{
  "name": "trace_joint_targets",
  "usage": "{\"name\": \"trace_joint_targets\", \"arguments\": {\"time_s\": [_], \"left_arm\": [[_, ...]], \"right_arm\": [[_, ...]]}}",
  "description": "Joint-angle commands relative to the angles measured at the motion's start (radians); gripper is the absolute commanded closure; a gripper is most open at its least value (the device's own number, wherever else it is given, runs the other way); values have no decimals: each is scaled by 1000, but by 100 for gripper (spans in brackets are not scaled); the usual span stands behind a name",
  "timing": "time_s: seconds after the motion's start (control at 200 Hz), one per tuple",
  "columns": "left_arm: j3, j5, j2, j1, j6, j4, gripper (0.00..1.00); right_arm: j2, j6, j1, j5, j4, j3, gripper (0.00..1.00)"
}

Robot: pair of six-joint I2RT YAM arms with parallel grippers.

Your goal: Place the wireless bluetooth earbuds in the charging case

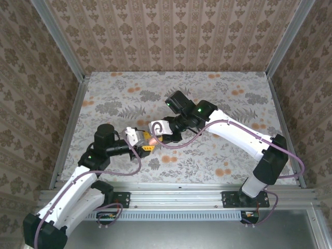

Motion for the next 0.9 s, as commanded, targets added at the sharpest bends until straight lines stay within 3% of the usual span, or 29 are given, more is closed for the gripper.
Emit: {"name": "trace_joint_targets", "arguments": {"time_s": [0.0,0.15,0.39,0.56,0.605,0.735,0.895], "left_arm": [[26,27,1,-8,8,13,55],[26,30,2,-8,7,16,66],[25,28,2,-8,10,13,68],[28,17,-2,-9,20,0,84],[28,15,-5,-8,18,-2,86],[27,14,-9,-8,12,9,88],[21,24,-4,-9,-1,31,89]], "right_arm": [[8,20,8,-39,21,30,88],[15,24,10,-45,27,37,88],[21,30,12,-54,34,47,88],[19,35,12,-51,40,48,88],[15,51,10,-46,54,42,84],[-16,113,2,-42,144,-19,60],[-16,146,-12,-39,181,-48,55]]}}
